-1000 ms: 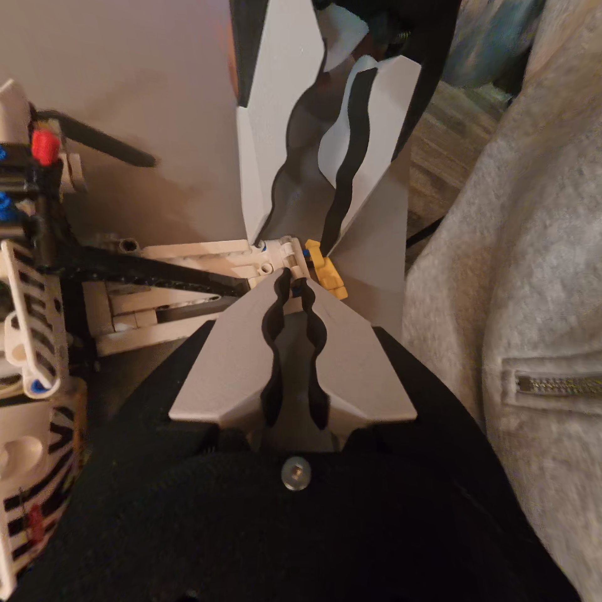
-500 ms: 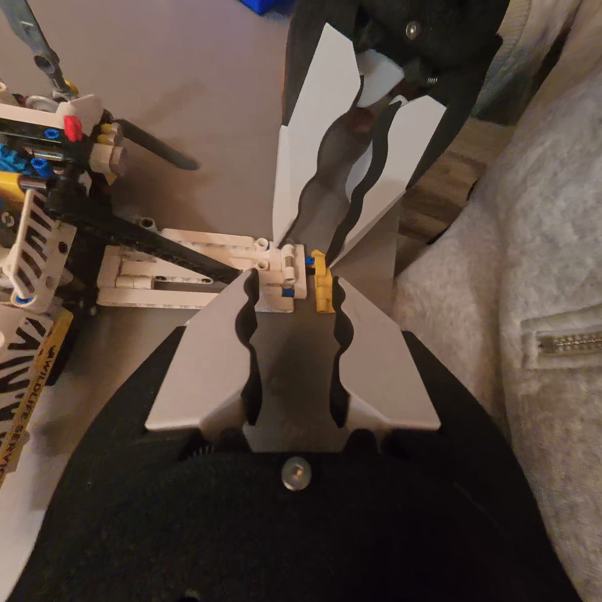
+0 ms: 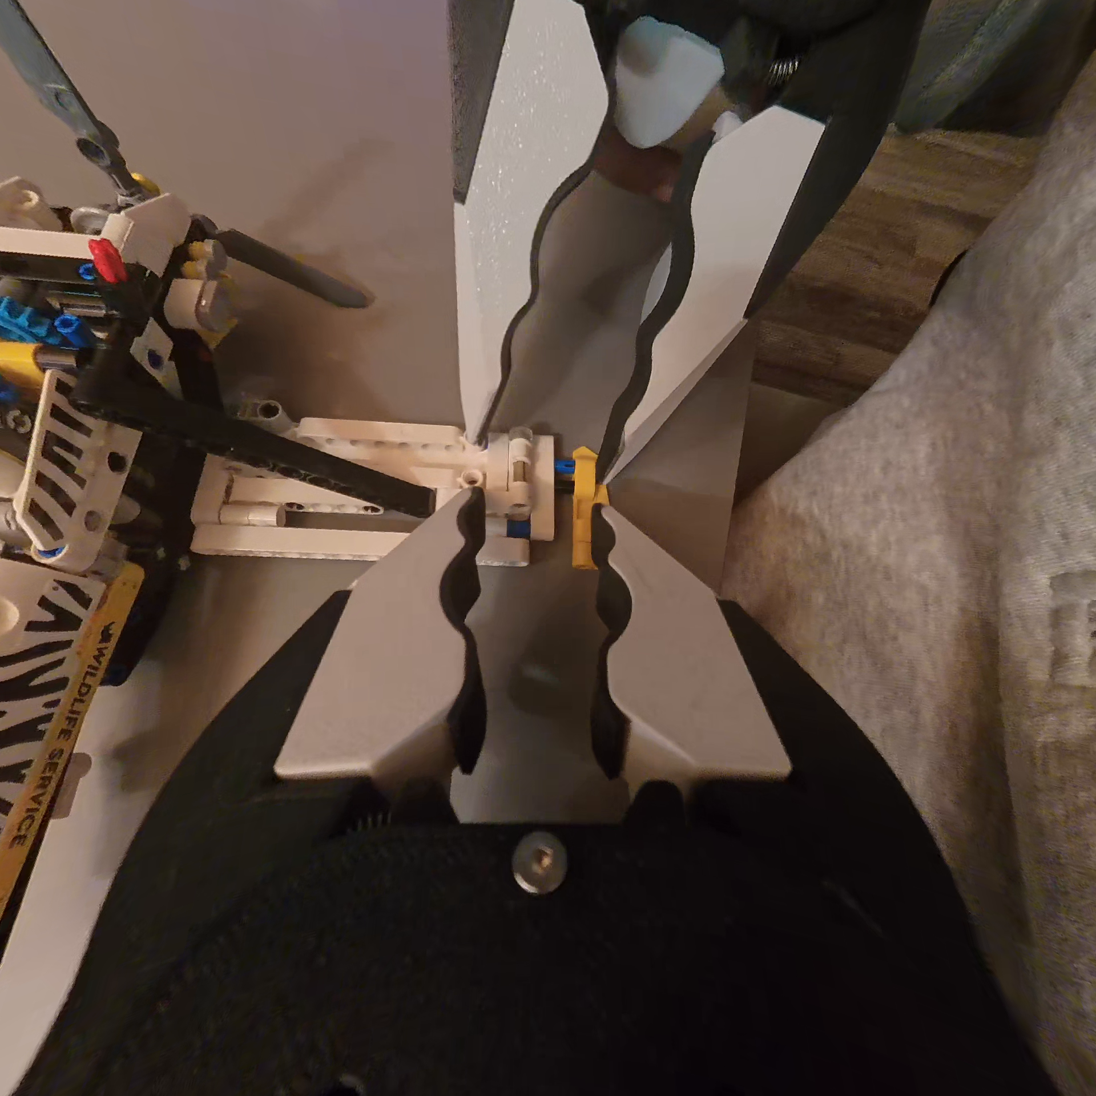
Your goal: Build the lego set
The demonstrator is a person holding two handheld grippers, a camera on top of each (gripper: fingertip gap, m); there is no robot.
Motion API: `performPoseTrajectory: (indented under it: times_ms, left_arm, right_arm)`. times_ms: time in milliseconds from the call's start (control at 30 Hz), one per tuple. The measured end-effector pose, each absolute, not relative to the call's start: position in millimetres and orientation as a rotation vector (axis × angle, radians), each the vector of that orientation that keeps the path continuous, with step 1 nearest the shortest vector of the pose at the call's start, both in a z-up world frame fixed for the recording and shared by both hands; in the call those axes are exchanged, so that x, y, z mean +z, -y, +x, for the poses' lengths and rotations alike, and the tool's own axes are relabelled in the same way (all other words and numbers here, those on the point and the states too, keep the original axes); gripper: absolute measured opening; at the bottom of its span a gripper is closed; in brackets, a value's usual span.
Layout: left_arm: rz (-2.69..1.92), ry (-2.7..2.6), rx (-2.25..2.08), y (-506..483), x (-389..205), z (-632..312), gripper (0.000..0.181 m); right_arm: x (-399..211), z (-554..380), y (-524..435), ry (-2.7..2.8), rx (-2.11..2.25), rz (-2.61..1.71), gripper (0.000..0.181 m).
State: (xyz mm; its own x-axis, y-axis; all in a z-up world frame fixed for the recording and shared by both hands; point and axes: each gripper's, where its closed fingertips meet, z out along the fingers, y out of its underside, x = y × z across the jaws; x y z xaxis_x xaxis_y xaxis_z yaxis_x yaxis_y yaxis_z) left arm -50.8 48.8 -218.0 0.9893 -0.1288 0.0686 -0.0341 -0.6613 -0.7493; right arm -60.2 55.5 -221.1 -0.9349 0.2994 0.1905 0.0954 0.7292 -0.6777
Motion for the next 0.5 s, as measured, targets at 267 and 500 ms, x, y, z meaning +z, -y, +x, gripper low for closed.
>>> performPoseTrajectory:
  times_ms: [267,500]
  left_arm:
    - [-2.289,-0.105,-0.156,-49.2,-218.2,-51.1,0.031]
    - [-2.288,-0.101,-0.165,-49.0,-218.3,-51.2,0.031]
  right_arm:
    - [-226.6,-60.5,-53.4,2.857,0.949,-0.282,0.038]
    - [-228.8,-60.2,-53.6,2.952,0.902,-0.228,0.036]
